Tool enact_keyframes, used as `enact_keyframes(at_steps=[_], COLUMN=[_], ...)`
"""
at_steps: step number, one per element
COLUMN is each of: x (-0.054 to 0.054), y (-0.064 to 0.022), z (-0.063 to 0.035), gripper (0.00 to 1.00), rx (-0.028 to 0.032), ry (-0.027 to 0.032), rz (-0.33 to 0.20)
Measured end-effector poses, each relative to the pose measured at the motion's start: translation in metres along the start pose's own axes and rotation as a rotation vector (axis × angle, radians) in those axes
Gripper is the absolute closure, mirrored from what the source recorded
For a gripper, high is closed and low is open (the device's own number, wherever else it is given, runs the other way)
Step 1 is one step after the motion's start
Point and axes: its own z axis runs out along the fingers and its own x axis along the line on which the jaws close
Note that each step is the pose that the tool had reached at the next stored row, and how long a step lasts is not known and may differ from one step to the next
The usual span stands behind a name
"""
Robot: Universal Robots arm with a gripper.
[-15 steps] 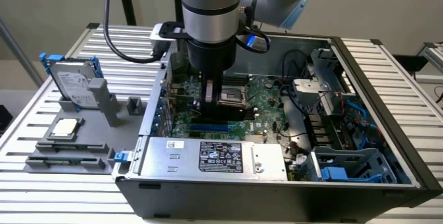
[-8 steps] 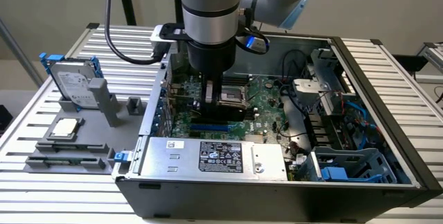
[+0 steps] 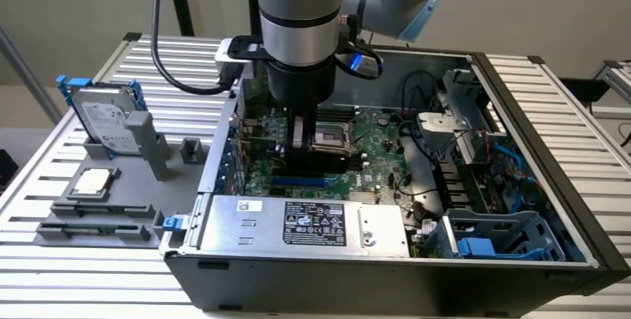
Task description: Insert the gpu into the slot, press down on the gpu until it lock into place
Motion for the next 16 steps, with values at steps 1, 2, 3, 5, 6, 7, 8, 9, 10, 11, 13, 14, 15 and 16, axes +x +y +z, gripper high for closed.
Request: enact_keyframes(at_steps=[1, 2, 3, 5, 6, 7, 8, 9, 10, 11, 13, 14, 15, 16], x=[0.0, 0.0, 0.0, 0.0, 0.0, 0.0, 0.0, 0.0, 0.0, 0.0, 0.0, 0.0, 0.0, 0.0], y=[0.0, -0.0002, -0.0006, -0.0015, -0.0019, -0.0021, -0.0021, -0.002, -0.002, -0.002, -0.0019, -0.0018, -0.0018, -0.0017], z=[0.0005, 0.001, 0.0014, 0.0023, 0.0026, 0.0031, 0.0038, 0.0044, 0.005, 0.0058, 0.0076, 0.0087, 0.0098, 0.0109], gripper=[0.74, 0.74, 0.74, 0.74, 0.74, 0.74, 0.74, 0.74, 0.74, 0.74, 0.74, 0.74, 0.74, 0.74], rx=[0.0, -0.0001, -0.0002, -0.0004, -0.0005, -0.0006, -0.0006, -0.0008, -0.0013, -0.0019, -0.0036, -0.0043, -0.005, -0.0059], ry=[-0.0001, -0.0002, -0.0003, -0.0006, -0.0008, -0.0011, -0.0012, -0.0012, -0.0011, -0.001, -0.0004, -0.0001, 0.0002, 0.0004], rz=[-0.001, -0.002, -0.004, -0.007, -0.009, -0.012, -0.013, -0.014, -0.015, -0.015, -0.016, -0.016, -0.016, -0.016])
